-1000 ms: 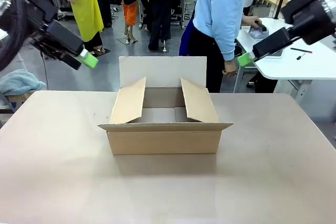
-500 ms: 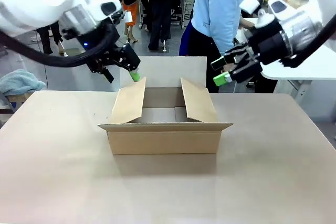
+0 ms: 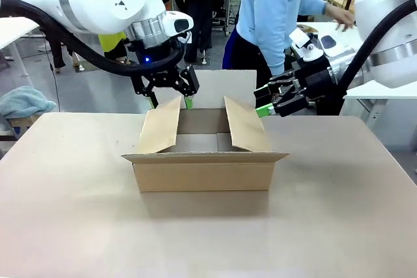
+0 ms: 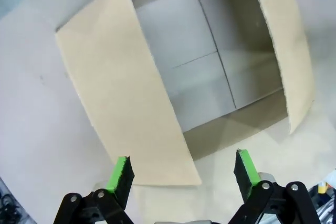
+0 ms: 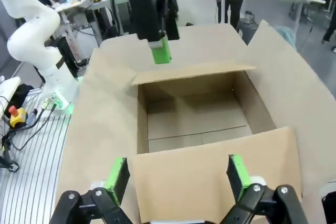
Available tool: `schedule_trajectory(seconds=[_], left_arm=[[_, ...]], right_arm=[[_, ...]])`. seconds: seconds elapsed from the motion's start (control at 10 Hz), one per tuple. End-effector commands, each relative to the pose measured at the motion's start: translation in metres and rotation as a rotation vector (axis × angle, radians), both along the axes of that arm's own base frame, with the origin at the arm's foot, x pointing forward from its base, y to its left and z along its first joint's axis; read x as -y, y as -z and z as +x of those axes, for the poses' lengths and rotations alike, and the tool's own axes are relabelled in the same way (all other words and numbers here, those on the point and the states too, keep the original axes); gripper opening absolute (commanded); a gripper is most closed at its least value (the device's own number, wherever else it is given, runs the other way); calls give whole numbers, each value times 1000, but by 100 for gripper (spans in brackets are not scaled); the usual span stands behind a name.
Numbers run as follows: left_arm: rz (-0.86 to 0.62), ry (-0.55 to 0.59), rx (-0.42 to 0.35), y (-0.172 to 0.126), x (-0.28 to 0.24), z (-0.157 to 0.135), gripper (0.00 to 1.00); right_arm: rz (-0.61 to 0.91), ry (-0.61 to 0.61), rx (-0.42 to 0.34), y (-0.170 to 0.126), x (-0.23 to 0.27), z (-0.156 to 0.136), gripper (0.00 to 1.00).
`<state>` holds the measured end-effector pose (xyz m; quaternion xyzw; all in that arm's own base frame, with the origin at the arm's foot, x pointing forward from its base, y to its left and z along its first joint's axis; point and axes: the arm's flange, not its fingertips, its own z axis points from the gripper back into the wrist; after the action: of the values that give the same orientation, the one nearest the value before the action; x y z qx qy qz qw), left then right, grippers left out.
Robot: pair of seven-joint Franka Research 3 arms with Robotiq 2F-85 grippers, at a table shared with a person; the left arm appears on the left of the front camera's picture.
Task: Pack the gift set into the box.
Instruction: Place both hands on the side flaps of the Package Box and spread them outward.
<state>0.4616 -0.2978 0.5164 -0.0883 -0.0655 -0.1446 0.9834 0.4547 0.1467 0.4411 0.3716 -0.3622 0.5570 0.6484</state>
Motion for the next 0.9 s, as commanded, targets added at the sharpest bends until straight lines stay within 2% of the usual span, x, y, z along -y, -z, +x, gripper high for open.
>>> schedule_trajectory(seconds=[0.0, 0.3, 0.4, 0.5, 0.8], left_arm=[[9, 3, -20, 5, 3, -1, 100], [138, -181, 66, 49, 35, 42, 100], [170, -228, 60, 59, 40, 50, 100], [162, -207, 32, 65, 42, 55, 100], [307, -272, 45, 77, 37, 63, 100]], right_arm=[[7, -27, 29, -14, 3, -12, 100], [7, -27, 29, -14, 3, -12, 100], [7, -27, 29, -14, 3, -12, 100], [7, -27, 29, -14, 3, -12, 100], [7, -27, 29, -14, 3, -12, 100]])
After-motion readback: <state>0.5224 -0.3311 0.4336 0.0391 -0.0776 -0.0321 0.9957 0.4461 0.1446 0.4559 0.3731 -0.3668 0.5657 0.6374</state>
